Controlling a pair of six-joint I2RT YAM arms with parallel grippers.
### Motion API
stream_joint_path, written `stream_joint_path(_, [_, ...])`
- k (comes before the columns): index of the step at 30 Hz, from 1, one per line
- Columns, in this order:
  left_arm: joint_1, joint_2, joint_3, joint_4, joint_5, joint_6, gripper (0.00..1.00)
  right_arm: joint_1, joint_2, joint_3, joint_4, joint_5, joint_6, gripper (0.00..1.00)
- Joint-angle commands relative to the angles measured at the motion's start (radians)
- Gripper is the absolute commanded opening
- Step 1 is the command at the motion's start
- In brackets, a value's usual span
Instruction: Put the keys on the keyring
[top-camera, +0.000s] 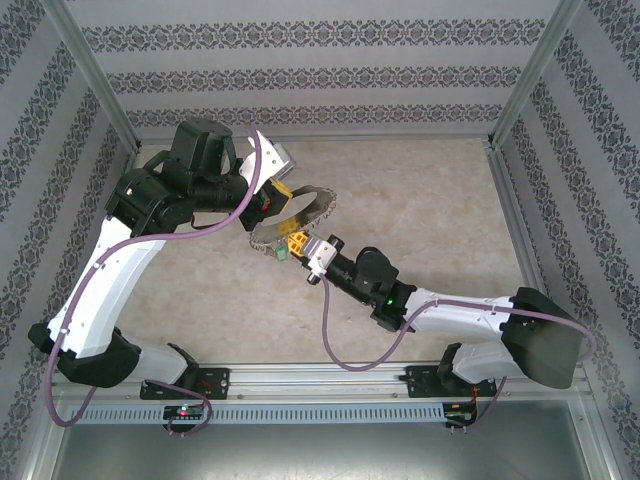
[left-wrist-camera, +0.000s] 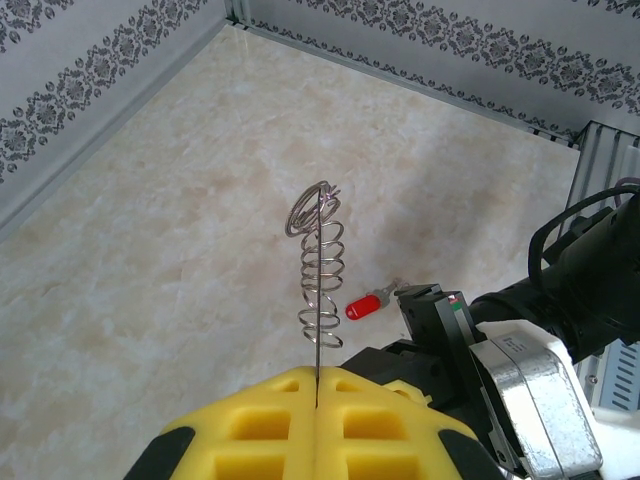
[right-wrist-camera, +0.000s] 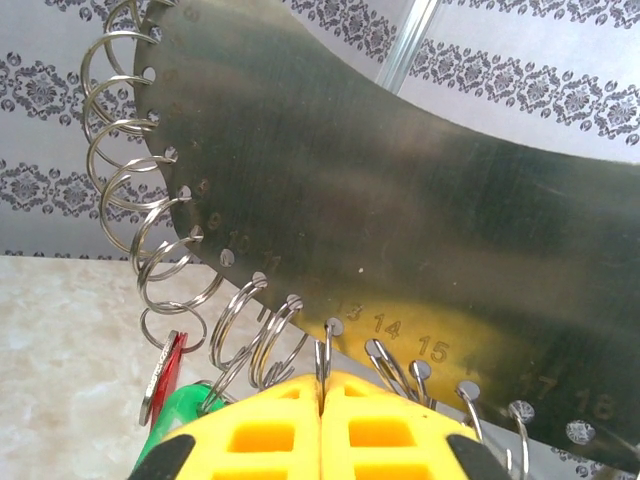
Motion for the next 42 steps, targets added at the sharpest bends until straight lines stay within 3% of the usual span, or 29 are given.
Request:
stream_joint_path(1, [-0.001, -0.030, -0.012, 0.063, -0.003, -0.023, 0.00, 0.012, 0.007, 0.025, 0.034, 0.012, -0.004, 0.06])
stream_joint_path(3, [-0.001, -0.034, -0.026, 0.080, -0.025, -0.038, 0.00, 0.012, 0.008, 0.023, 0.028, 0.022, -0.002, 0.00])
stream_joint_path(12, [0.007, -0.062, -0.130, 0.192, -0.191, -0.185, 0.00, 0.007, -0.020, -0.001, -0.047, 0.095, 0.073, 0.00])
stream_joint_path(14, [0.020, -0.079, -0.177, 0.231, -0.178, -0.229, 0.07, -0.001, -0.032, -0.005, -0.085, 0.073, 0.103, 0.00])
stream_joint_path(25, [0.096, -0.132, -0.467, 0.411, -0.170, -0.498, 0.10, -0.132, -0.113, 0.016, -0.364, -0.187, 0.309, 0.00])
stream_joint_path(30, [0.105, -0.133, -0.599, 0.485, -0.103, -0.593, 0.26, -0.195, -0.118, 0.066, -0.547, -0.354, 0.327, 0.00])
stream_joint_path(35, [0.112, -0.156, -0.697, 0.479, -0.146, -0.622, 0.39, -0.207, -0.097, 0.188, -0.818, -0.360, 0.250, 0.00])
stream_joint_path(38, [0.133, -0.184, -0.758, 0.489, -0.182, -0.647, 0.55, -0.225, -0.081, 0.223, -0.863, -0.382, 0.245, 0.00])
stream_joint_path(42, [0.156, -0.221, -0.817, 0.497, -0.228, -0.663, 0.61, -0.239, -0.072, 0.264, -0.926, -0.400, 0.215, 0.00])
